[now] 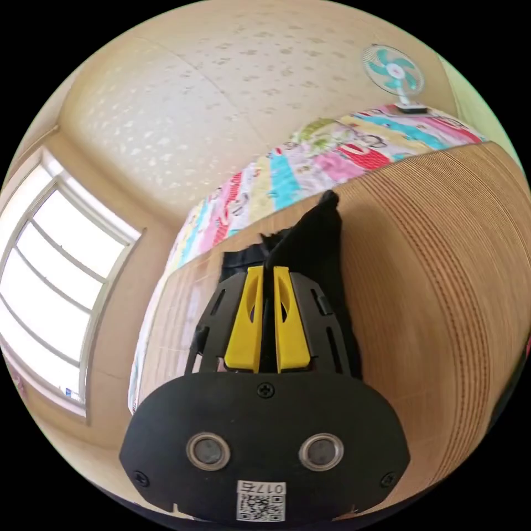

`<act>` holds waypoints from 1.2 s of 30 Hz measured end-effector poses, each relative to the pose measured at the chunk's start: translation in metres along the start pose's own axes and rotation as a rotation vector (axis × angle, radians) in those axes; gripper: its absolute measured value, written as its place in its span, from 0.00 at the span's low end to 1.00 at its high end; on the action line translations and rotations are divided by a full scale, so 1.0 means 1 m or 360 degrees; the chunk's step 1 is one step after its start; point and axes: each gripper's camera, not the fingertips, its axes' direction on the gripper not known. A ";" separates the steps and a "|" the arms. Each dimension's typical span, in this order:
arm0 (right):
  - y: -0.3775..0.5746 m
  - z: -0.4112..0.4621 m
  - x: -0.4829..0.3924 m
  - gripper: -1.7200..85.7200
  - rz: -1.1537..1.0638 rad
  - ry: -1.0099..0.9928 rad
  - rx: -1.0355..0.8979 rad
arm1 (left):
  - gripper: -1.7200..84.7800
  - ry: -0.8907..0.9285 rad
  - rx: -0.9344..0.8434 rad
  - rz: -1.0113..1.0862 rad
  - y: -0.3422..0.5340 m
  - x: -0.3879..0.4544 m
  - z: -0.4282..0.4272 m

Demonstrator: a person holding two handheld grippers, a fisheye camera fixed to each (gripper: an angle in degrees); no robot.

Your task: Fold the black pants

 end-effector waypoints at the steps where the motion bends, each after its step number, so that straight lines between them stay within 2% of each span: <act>1: 0.011 0.007 -0.032 0.06 -0.0047 -0.0095 0.0033 | 0.04 0.0008 0.0029 -0.0020 0.006 -0.003 -0.009; 3: 0.024 0.024 -0.070 0.07 -0.0079 -0.0314 -0.0007 | 0.05 -0.0075 0.0115 -0.0132 0.028 -0.016 -0.041; 5: 0.036 0.061 -0.101 0.08 -0.0210 -0.0592 -0.0233 | 0.07 -0.0230 0.0139 -0.0252 0.045 -0.028 -0.058; 7: 0.050 0.073 -0.106 0.08 -0.0285 -0.0698 -0.0373 | 0.11 -0.0384 0.0053 -0.0396 0.058 -0.046 -0.067; 10: 0.085 0.047 -0.091 0.11 -0.0334 -0.0644 -0.0446 | 0.14 -0.0485 0.0124 -0.0529 0.076 -0.065 -0.087; 14: 0.164 -0.040 -0.039 0.13 -0.0488 -0.0420 -0.0489 | 0.13 -0.0488 0.0260 -0.0435 0.058 -0.079 -0.102; 17: 0.219 -0.110 0.011 0.14 -0.0346 -0.0249 -0.0437 | 0.13 -0.0517 0.0215 -0.0281 0.013 -0.082 -0.088; 20: 0.268 -0.145 0.050 0.14 -0.0152 -0.0329 -0.0536 | 0.14 -0.0607 0.0130 -0.0101 -0.036 -0.080 -0.057; 23: 0.306 -0.148 0.060 0.11 -0.0142 -0.0582 -0.0726 | 0.14 -0.0857 -0.0014 -0.0205 -0.067 -0.092 -0.017; 25: 0.315 -0.145 0.055 0.09 -0.0197 -0.0603 -0.0866 | 0.11 -0.0964 -0.0005 -0.0209 -0.069 -0.082 -0.007; 28: 0.311 -0.153 0.046 0.07 -0.0367 -0.0474 -0.0981 | 0.08 -0.0927 0.0030 -0.0048 -0.051 -0.060 0.013; 31: 0.300 -0.186 0.065 0.06 -0.0480 -0.0471 -0.0997 | 0.07 -0.0692 -0.0049 0.0010 -0.031 -0.057 0.039; 33: 0.295 -0.210 0.093 0.06 -0.0452 -0.0488 -0.0983 | 0.08 -0.0522 -0.0204 -0.0036 -0.018 -0.065 0.061; 36: 0.288 -0.240 0.137 0.06 -0.0358 -0.0561 -0.1008 | 0.08 -0.0507 -0.0238 -0.0230 0.002 -0.081 0.072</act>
